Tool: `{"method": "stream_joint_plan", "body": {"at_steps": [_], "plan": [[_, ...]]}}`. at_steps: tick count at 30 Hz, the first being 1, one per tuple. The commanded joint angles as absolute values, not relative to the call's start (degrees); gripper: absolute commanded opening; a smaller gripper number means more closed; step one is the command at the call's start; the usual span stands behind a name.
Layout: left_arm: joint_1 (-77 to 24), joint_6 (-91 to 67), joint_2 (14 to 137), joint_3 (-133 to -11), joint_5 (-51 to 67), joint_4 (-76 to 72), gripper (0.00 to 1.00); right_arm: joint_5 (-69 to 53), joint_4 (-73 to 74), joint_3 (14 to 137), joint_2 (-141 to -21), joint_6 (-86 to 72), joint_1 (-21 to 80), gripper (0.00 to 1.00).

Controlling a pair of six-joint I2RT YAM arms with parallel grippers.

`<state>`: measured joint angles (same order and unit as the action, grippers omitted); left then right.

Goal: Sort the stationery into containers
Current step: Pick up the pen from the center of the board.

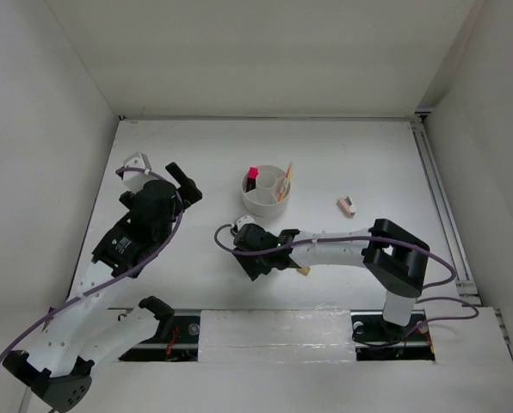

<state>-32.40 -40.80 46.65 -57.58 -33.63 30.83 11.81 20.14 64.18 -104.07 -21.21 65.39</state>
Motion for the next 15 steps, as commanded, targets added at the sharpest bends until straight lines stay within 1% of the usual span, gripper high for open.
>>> {"method": "stream_joint_plan", "body": {"at_steps": [1,2,3,4,5,7,8,11,12,13,15], "plan": [[-32.2,-40.7,43.7,-60.0,-37.6,32.5,1.00,13.0,20.0,65.3,-104.9,-22.8,66.2,0.67],[-32.2,-40.7,43.7,-59.4,-37.6,32.5,1.00,13.0,20.0,65.3,-106.2,-23.3,66.2,0.62],[-32.2,-40.7,43.1,-58.9,-37.6,32.5,1.00,13.0,20.0,65.3,-106.2,-24.2,66.2,0.45],[-32.2,-40.7,43.1,-58.9,-37.6,32.5,1.00,13.0,20.0,65.3,-106.8,-24.2,66.8,0.37],[-32.2,-40.7,43.1,-58.9,-37.6,32.5,1.00,13.6,20.8,65.3,-106.8,-24.9,66.8,0.22],[-32.2,-40.7,43.6,-58.9,-37.1,32.5,1.00,14.8,21.7,65.3,-106.8,-25.8,67.5,0.06],[-32.2,-40.7,44.1,-58.9,-36.3,32.5,1.00,15.6,22.5,65.3,-106.8,-26.3,68.3,0.01],[-32.2,-40.7,44.1,-58.2,-32.0,31.8,1.00,16.9,23.1,64.8,-103.0,-27.7,69.4,0.00],[-32.2,-40.7,44.1,-57.7,-30.0,31.0,1.00,17.5,23.1,64.8,-99.5,-27.7,69.4,0.00],[-32.2,-40.7,44.1,-57.1,-25.1,30.1,1.00,17.5,22.4,64.1,-97.6,-28.2,69.4,0.00],[-32.2,-40.7,43.0,-54.9,-19.5,26.5,1.00,18.9,21.6,63.5,-93.6,-28.2,69.4,0.00]]}}
